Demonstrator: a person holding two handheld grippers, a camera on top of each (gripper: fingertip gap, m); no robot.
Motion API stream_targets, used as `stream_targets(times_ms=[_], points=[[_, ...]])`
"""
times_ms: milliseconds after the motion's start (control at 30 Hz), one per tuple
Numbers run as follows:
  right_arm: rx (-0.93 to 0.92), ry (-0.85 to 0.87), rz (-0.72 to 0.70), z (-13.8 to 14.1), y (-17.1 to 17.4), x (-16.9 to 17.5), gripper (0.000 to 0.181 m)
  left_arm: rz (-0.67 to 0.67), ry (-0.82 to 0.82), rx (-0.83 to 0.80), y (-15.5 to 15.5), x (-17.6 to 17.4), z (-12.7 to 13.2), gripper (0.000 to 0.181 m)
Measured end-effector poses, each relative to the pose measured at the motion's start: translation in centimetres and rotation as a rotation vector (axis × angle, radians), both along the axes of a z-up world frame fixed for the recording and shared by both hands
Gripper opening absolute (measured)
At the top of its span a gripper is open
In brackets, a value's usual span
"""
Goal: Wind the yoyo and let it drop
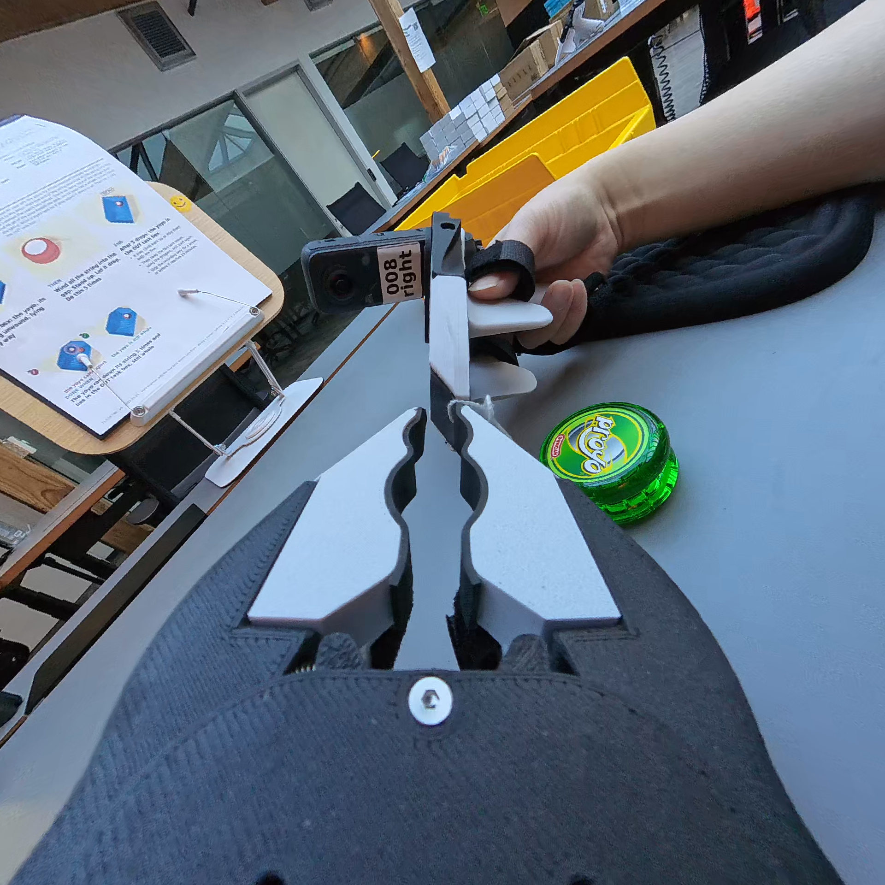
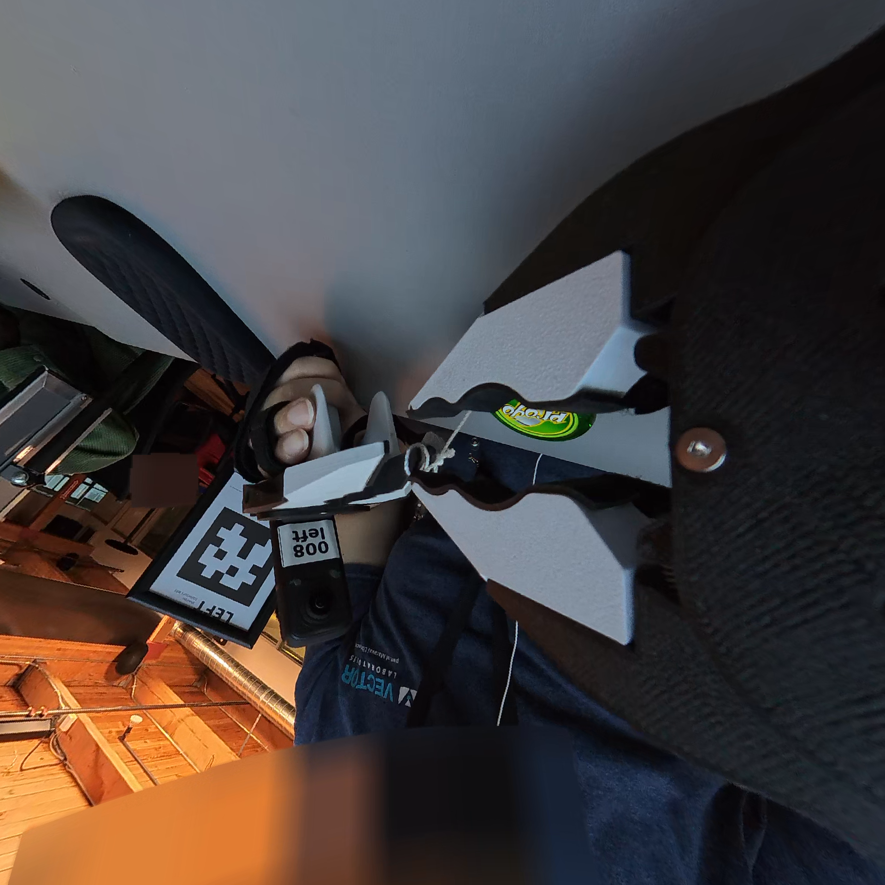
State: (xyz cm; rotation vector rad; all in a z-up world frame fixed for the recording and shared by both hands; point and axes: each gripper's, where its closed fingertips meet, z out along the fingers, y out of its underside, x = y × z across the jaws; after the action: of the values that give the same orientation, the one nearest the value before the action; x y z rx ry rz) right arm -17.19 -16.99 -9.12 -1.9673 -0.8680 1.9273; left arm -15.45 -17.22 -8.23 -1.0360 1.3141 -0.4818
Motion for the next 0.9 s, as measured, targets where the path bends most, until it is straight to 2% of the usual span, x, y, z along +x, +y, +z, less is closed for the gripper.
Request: stream_targets(times_ms=[533, 900], points=[[0.120, 0.017, -0.001, 0.8, -0.2, 0.0, 0.022, -0.040, -0.061, -0.117, 0.0, -0.1, 0.5, 0.013], [0.029, 0.039, 0.017, 0.9, -0.5, 0.1, 0.021, -0.024, -0.052, -0.037, -0.1, 0.0, 0.8, 0.012]])
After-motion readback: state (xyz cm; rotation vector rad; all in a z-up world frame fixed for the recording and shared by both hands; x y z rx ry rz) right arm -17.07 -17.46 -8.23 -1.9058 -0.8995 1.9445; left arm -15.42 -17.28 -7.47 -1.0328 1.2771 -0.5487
